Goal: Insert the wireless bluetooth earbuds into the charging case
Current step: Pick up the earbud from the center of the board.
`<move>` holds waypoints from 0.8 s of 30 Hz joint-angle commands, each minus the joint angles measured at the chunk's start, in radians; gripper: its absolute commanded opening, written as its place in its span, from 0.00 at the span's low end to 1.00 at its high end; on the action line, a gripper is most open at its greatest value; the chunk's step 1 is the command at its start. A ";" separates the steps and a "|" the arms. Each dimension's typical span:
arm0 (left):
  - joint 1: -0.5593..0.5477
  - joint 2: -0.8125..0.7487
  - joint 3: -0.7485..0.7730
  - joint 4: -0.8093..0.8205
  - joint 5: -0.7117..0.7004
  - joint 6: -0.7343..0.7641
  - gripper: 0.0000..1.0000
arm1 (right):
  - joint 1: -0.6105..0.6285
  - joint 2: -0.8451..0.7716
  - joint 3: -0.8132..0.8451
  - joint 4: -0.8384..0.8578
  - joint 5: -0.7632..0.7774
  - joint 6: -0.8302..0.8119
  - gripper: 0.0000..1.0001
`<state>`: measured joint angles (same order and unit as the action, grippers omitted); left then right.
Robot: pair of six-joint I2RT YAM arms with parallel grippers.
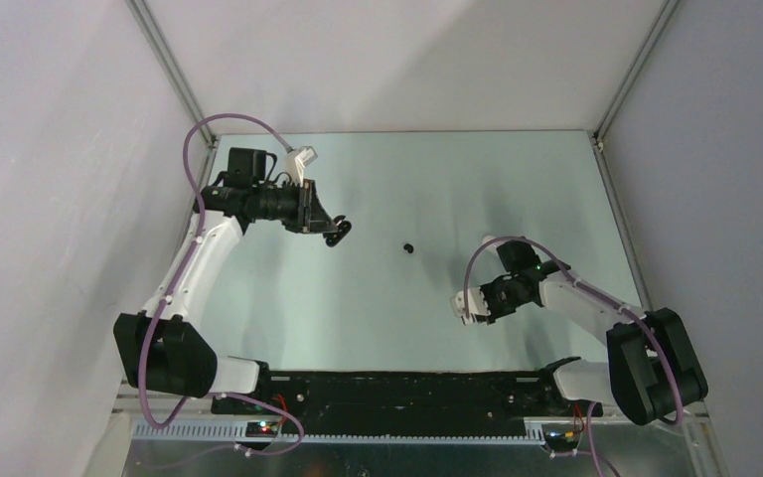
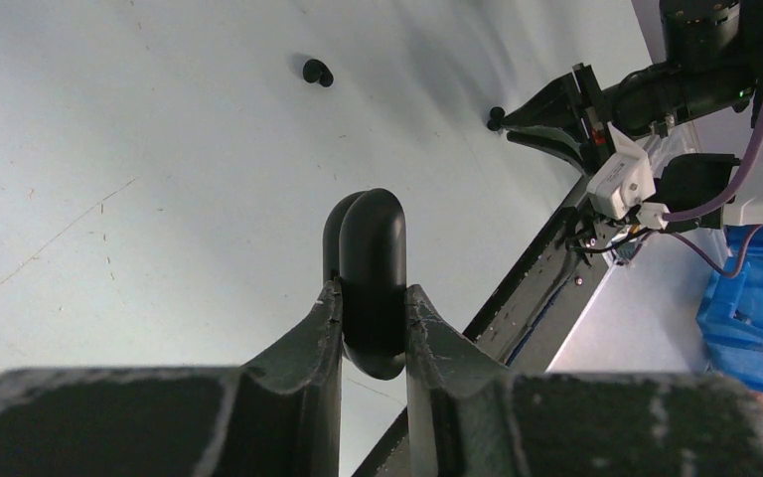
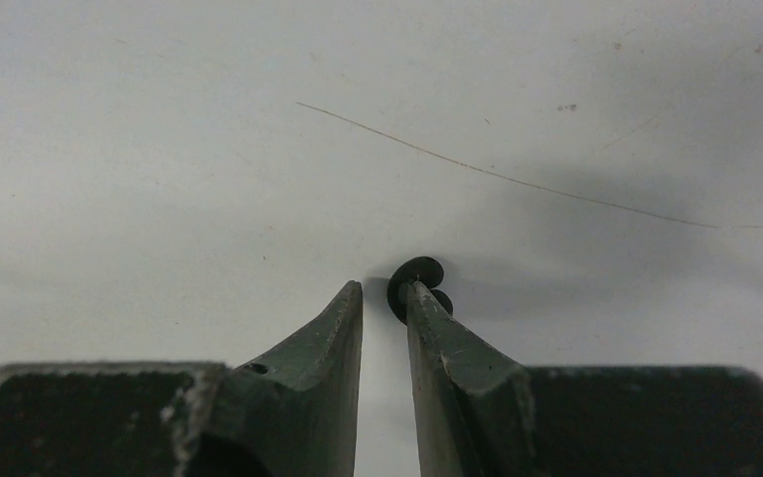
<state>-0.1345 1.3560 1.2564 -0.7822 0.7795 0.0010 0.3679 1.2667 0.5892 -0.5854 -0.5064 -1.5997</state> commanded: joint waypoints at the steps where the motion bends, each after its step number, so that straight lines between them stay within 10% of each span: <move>1: 0.005 -0.015 0.017 0.006 0.000 0.020 0.00 | -0.017 0.001 0.008 0.026 0.006 -0.037 0.28; 24: 0.006 -0.010 0.021 0.007 0.003 0.015 0.00 | -0.018 0.075 0.087 0.055 0.017 0.042 0.15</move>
<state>-0.1345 1.3560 1.2564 -0.7822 0.7792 0.0010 0.3542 1.3159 0.6155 -0.5175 -0.5049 -1.5963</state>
